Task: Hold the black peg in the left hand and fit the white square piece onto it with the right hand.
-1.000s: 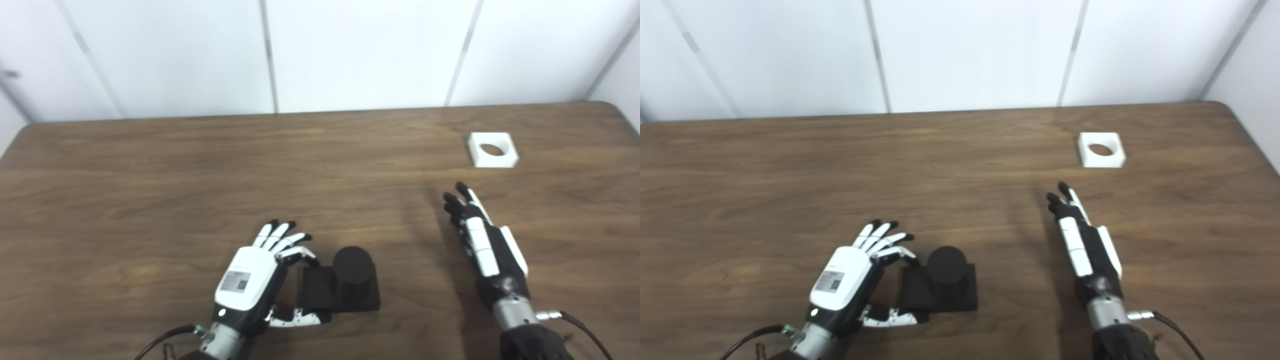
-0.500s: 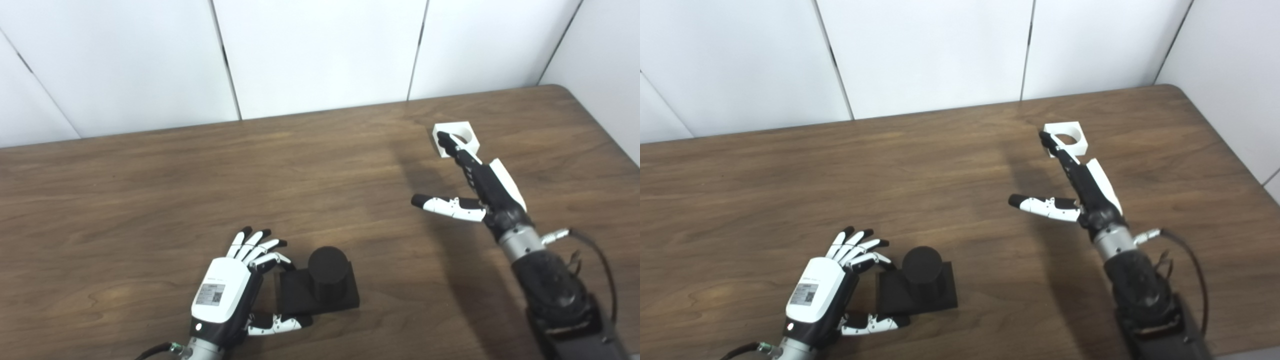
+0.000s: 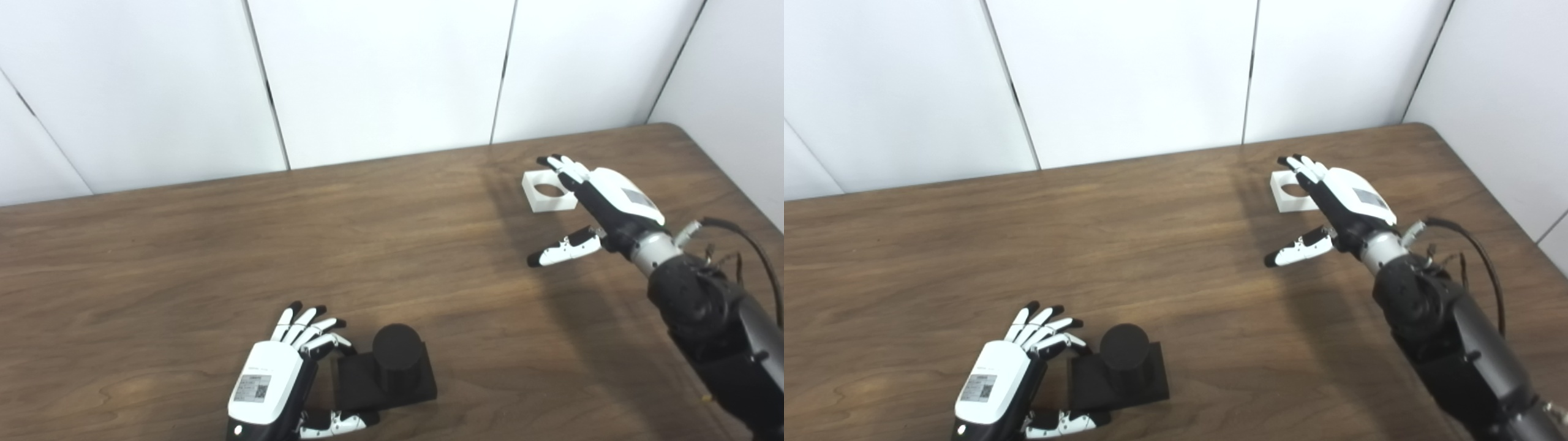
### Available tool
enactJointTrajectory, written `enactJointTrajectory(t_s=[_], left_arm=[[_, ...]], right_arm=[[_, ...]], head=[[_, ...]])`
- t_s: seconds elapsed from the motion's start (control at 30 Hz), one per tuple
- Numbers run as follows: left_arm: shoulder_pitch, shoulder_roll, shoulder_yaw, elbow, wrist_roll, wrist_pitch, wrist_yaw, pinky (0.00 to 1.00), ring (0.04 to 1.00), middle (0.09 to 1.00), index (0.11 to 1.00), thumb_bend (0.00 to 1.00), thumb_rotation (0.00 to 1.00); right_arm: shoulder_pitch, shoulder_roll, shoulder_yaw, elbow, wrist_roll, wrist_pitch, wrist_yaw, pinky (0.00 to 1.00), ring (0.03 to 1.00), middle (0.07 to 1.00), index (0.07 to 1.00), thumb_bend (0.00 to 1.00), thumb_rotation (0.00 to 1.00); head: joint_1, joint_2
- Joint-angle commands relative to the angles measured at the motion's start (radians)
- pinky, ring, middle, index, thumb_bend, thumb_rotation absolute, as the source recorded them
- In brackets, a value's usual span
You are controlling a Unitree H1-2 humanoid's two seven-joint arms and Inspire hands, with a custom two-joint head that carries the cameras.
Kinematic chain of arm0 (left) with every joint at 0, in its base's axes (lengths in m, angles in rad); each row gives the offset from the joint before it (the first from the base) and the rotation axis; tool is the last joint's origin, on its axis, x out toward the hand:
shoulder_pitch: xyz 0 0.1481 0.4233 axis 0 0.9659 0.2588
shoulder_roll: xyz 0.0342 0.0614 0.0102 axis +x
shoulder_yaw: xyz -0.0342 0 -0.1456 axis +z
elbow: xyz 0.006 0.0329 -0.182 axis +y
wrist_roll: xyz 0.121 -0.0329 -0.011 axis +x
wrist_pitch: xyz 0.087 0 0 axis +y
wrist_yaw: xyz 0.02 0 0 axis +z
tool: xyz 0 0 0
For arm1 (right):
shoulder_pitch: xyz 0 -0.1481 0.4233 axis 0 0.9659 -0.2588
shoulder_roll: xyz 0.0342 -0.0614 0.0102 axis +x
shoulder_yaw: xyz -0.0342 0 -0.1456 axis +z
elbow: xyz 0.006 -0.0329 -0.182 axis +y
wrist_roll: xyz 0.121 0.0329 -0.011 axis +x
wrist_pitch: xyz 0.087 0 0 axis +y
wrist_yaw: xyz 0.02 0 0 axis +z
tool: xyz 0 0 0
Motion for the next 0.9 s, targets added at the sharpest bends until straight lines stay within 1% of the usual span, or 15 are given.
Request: enactJointTrajectory(t_s=[0.0,0.17,0.27,0.37,0.4,0.6,0.7,0.87], left_arm=[[0.025,0.021,-0.011,0.02,0.066,0.031,-0.049,1.0,0.917,0.805,0.485,0.52,0.05],[0.028,0.021,-0.01,0.023,0.073,0.035,-0.047,1.0,0.908,0.804,0.485,0.52,0.05],[0.029,0.022,-0.009,0.028,0.072,0.032,-0.041,1.0,0.904,0.802,0.485,0.52,0.05],[0.029,0.023,-0.009,0.032,0.073,0.029,-0.035,1.0,0.901,0.795,0.485,0.52,0.05],[0.029,0.024,-0.009,0.034,0.075,0.029,-0.033,1.0,0.901,0.794,0.484,0.52,0.05],[0.029,0.026,-0.012,0.045,0.092,0.028,-0.016,1.0,0.9,0.783,0.484,0.52,0.05],[0.031,0.025,-0.011,0.045,0.099,0.034,-0.017,1.0,0.902,0.785,0.484,0.52,0.05],[0.032,0.023,-0.011,0.04,0.1,0.033,-0.014,1.0,0.899,0.785,0.484,0.52,0.05]], right_arm=[[-0.064,-0.03,0.003,-0.018,-0.062,0.021,0.038,1.0,1.0,1.0,0.953,0.99,0.26],[-0.14,-0.034,0.022,0.037,-0.133,0.024,0.109,1.0,1.0,1.0,0.95,1.0,0.24],[-0.184,-0.038,0.034,0.086,-0.167,0.022,0.14,1.0,1.0,1.0,0.958,0.99,0.24],[-0.231,-0.056,0.061,0.144,-0.208,0.012,0.172,1.0,1.0,1.0,0.972,0.97,0.25],[-0.248,-0.063,0.073,0.169,-0.221,0.003,0.181,1.0,1.0,1.0,0.973,0.96,0.25],[-0.33,-0.083,0.12,0.286,-0.266,-0.022,0.22,1.0,1.0,1.0,0.973,0.98,0.25],[-0.371,-0.091,0.142,0.348,-0.285,-0.031,0.239,1.0,1.0,1.0,0.973,0.99,0.26],[-0.417,-0.098,0.163,0.43,-0.291,-0.06,0.229,1.0,1.0,1.0,0.96,0.99,0.24]], head=[[-0.001,0.001],[-0.025,-0.042],[-0.036,-0.058],[-0.039,-0.061],[-0.046,-0.071],[-0.05,-0.074],[-0.05,-0.076],[-0.05,-0.078]])
